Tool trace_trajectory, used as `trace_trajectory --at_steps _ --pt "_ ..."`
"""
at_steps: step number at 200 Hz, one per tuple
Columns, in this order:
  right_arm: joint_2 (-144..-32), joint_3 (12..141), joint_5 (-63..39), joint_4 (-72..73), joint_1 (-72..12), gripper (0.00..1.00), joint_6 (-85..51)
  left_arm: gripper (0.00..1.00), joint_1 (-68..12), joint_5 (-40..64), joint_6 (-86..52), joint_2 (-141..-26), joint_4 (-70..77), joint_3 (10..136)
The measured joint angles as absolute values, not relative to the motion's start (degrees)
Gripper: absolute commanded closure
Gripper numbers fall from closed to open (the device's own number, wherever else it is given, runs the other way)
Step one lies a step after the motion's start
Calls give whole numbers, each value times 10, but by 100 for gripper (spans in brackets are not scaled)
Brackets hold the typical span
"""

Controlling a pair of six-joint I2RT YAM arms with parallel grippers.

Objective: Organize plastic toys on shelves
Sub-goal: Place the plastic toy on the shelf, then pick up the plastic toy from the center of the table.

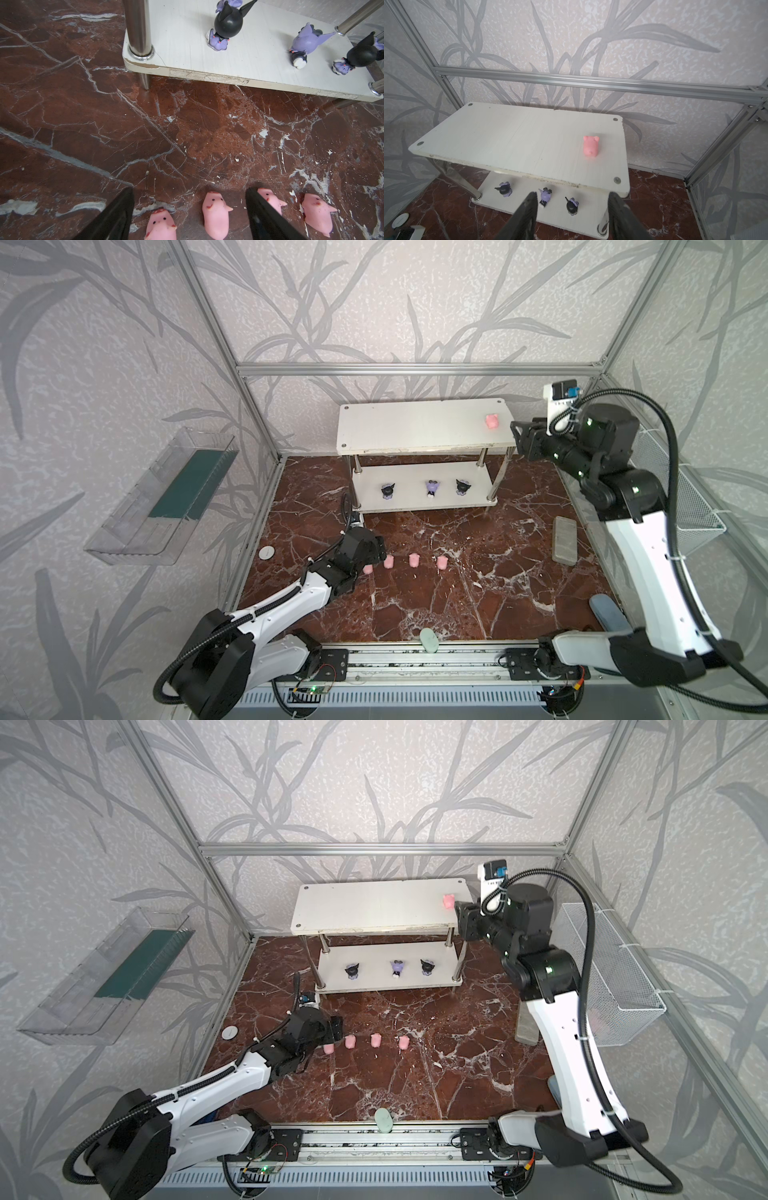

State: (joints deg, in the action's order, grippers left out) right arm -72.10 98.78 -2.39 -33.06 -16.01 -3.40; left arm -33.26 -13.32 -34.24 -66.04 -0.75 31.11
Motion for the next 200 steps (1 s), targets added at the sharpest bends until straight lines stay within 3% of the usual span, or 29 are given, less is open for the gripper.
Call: trace_trajectory --at_steps 53,114,142,200 --pt "-526 679 34 -257 -283 46 -53 17 -332 -140 -340 -636 -8 311" --pt "-476 415 123 -247 -434 44 -147 17 -331 -181 -336 -596 -9 311" --pt "-500 342 139 -206 -478 43 -207 17 -331 -194 -336 -595 -10 311" --pt "-696 332 156 -79 -530 36 -279 17 -331 -206 -336 -599 -9 311"
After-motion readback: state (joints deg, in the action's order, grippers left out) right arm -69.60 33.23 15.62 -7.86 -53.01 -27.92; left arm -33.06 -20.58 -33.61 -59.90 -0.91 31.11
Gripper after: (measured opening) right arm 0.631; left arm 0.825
